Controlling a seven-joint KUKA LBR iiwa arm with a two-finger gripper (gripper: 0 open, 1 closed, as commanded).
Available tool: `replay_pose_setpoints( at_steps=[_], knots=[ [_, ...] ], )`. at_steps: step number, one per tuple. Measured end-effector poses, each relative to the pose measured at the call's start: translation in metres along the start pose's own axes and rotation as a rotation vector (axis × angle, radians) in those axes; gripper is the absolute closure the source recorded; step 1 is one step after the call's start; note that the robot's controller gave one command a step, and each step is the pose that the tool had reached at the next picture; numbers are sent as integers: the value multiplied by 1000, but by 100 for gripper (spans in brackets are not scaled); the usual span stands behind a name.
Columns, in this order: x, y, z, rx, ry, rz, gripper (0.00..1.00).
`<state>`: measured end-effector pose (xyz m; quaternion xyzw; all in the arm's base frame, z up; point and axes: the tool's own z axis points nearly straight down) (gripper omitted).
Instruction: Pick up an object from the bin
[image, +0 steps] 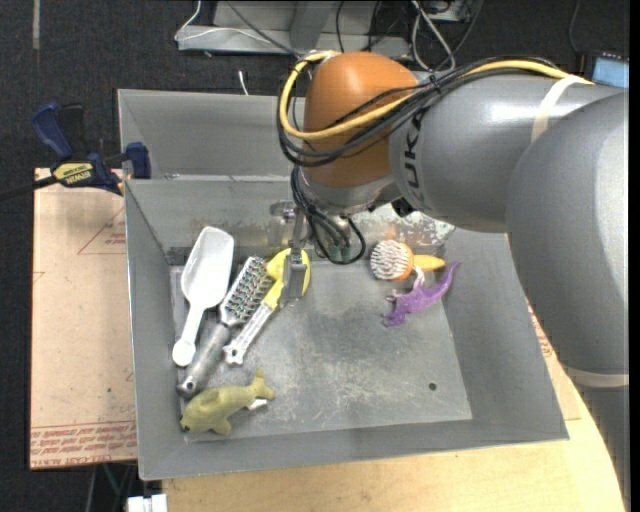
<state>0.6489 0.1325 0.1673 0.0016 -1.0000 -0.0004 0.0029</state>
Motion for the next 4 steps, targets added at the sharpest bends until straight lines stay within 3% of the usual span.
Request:
replay_pose_setpoints(
  at_steps=[1,2,3,4],
  knots=[
    [-2,-1,-5,-1,-7,2,0],
    [-11,-27,92,-1,-23,-566,0],
    [-9,-25,32,-1,-16,-414,0],
    [0,-31,68,-2,-15,-819,0]
  ],
)
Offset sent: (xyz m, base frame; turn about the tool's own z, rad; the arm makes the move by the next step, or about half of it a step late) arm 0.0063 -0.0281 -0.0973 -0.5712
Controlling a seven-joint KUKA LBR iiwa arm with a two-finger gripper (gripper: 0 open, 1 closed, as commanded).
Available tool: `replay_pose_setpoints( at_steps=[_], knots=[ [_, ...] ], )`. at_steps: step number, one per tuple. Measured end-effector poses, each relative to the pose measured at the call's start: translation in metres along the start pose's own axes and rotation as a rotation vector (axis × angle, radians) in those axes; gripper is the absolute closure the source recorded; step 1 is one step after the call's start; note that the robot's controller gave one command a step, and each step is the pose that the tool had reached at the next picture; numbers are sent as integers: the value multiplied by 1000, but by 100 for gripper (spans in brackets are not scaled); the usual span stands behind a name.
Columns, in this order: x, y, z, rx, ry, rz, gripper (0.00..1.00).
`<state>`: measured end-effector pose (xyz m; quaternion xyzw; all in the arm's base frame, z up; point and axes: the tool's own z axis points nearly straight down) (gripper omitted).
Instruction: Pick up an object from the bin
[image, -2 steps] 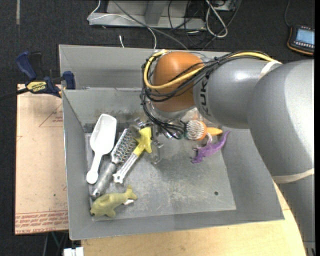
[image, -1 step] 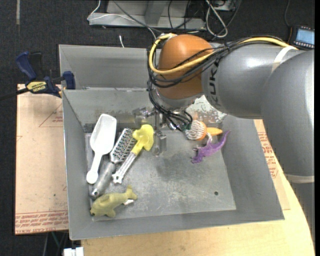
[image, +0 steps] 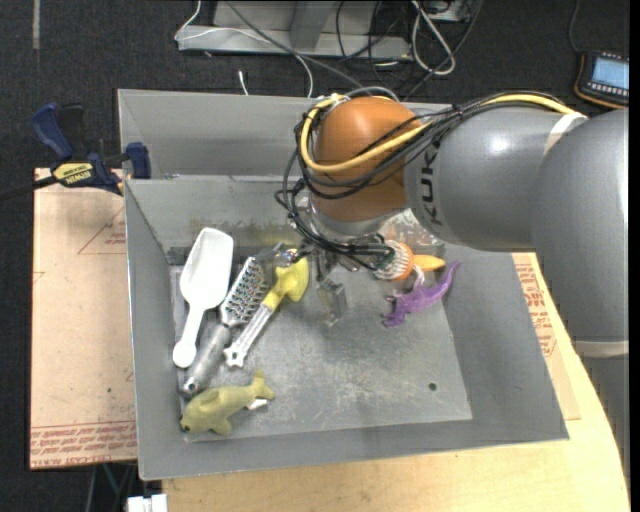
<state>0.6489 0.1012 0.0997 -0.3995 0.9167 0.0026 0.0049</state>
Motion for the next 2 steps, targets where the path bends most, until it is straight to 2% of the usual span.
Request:
replay_pose_setpoints(
  at_steps=[1,2],
  knots=[
    [-9,-3,26,5,-8,200,0],
    [-5,-5,25,7,-15,-155,100]
  ],
)
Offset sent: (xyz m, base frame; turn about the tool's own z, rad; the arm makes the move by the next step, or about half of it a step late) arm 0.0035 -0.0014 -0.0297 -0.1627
